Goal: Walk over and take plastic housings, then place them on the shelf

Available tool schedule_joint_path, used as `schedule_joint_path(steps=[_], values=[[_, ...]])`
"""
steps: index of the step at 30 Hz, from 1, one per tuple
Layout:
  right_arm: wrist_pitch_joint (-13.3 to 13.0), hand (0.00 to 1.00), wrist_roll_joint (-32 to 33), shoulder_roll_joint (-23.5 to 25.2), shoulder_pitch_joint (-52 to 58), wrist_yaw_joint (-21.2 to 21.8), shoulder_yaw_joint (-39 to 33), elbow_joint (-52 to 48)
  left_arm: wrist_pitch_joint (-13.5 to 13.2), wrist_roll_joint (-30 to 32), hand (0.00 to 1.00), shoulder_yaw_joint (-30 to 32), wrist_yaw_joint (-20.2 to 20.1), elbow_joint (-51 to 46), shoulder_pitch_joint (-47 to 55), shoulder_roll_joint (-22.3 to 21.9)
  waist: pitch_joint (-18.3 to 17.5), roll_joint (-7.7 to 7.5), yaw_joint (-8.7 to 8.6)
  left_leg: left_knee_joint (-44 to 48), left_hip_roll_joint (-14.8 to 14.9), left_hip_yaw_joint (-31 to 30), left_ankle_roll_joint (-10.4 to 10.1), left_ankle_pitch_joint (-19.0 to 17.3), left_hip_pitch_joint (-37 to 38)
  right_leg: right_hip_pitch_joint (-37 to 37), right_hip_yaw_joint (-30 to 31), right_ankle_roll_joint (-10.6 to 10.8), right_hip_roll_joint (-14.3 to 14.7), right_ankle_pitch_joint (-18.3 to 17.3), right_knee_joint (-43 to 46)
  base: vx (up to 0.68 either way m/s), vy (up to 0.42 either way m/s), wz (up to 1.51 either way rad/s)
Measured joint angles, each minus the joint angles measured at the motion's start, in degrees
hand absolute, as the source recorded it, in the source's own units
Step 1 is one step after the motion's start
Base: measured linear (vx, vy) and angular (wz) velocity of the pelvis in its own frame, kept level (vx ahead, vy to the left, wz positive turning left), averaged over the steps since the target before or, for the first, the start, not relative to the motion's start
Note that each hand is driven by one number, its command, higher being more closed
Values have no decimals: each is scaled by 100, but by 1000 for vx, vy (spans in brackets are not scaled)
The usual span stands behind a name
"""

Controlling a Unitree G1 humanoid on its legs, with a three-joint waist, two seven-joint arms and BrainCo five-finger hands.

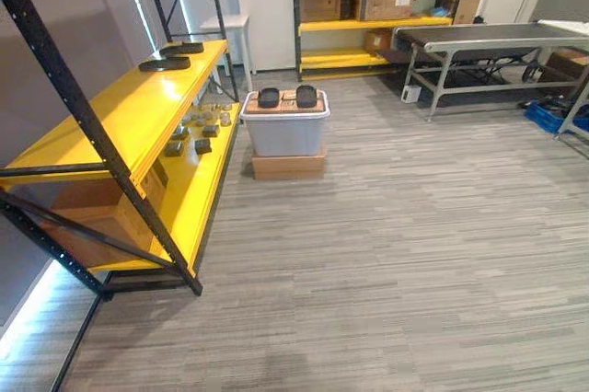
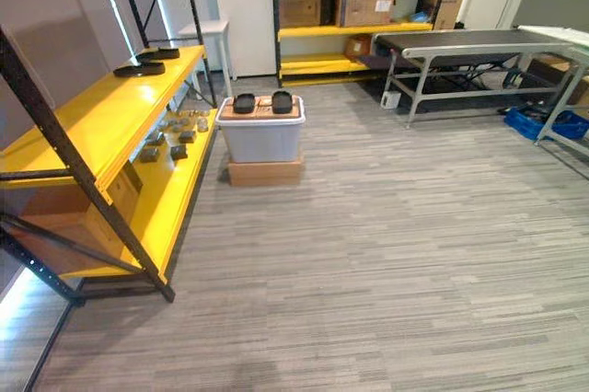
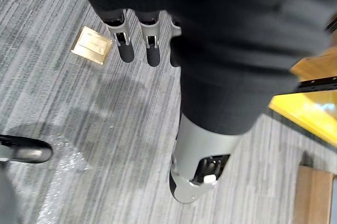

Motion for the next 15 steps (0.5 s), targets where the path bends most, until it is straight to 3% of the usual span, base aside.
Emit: schedule_joint_path(steps=[1, 4, 6, 8, 9, 10, 11, 12, 13, 14, 15], values=[[16, 0, 0, -3, -2, -3, 46, 7, 17, 0, 0, -16, -1, 1, 2, 18, 55, -19, 6, -96, -12, 2, 7, -1, 117, -111, -71, 1, -62, -17, 17, 124, 99, 1], [21, 0, 0, 53, -18, -6, 54, 56, 55, 4, 0, -6, 17, 104, -191, 56, 151, 2, -183, -339, 112, -231, 95, -70, 400, -294, -435, -65, 62, 72, -1766, 257, -16, 32], [21, 0, -3, 62, -25, -13, 22, 135, 59, 11, 0, 0, 73, 132, -541, 65, 319, -57, -379, -531, 241, -496, -27, -175, 705, -299, -631, -179, 230, 752, -3748, 423, -133, 63], [36, 0, -7, 81, 20, -28, -196, 215, 55, 24, 0, 6, 77, 226, -707, 60, 342, -134, -475, -622, 348, -651, -191, -418, 1002, -419, -611, -324, 218, 1188, -4122, 686, -303, 63], [37, 0, -18, 103, 124, -44, -344, 218, 49, 50, 0, 52, 73, 276, -707, 1, 267, 10, -582, -516, 563, -736, -337, -519, 1148, -456, -652, -563, 359, 1545, -3704, 638, -286, 55], [37, 0, -34, 154, 133, -40, -461, 228, 45, 92, 0, 138, 71, 289, -713, -14, 233, -7, -584, -217, 639, -729, -373, -537, 1051, -506, -640, -706, 380, 1640, -3482, 755, -317, 29], [37, 0, -103, 228, 130, -41, -724, 230, 51, 144, 0, 400, 77, 346, -713, -104, 220, 58, -555, 653, 748, -713, -486, -515, 815, -425, -655, -1015, 515, 1446, -3252, 771, -312, -5], [38, 0, -168, 302, 146, -40, -874, 225, 81, 204, 0, 798, 85, 372, -680, -208, 224, 105, -497, 1973, 909, -566, -913, -189, 362, -97, -684, -1104, 686, 1219, -3308, 922, -363, -5], [40, 0, -209, 327, 176, -39, -864, 225, 93, 235, 0, 966, 88, 372, -649, -244, 228, 127, -501, 2795, 1008, -543, -1059, 165, 45, 175, -708, -1140, 775, 1118, -3437, 762, -255, 5], [51, 0, -211, 387, 231, -46, -842, 206, 114, 250, 0, 1171, 92, 369, -611, -281, 258, 143, -445, 4430, 1261, -481, -1221, 425, -557, 808, -717, -1206, 971, 975, -3771, 597, -195, 9], [59, 0, -211, 420, 245, -51, -827, 204, 127, 250, 0, 1196, 93, 365, -579, -283, 265, 138, -382, 5083, 1361, -380, -1199, 401, -788, 1116, -656, -1233, 1061, 930, -3928, 733, -222, -13]])
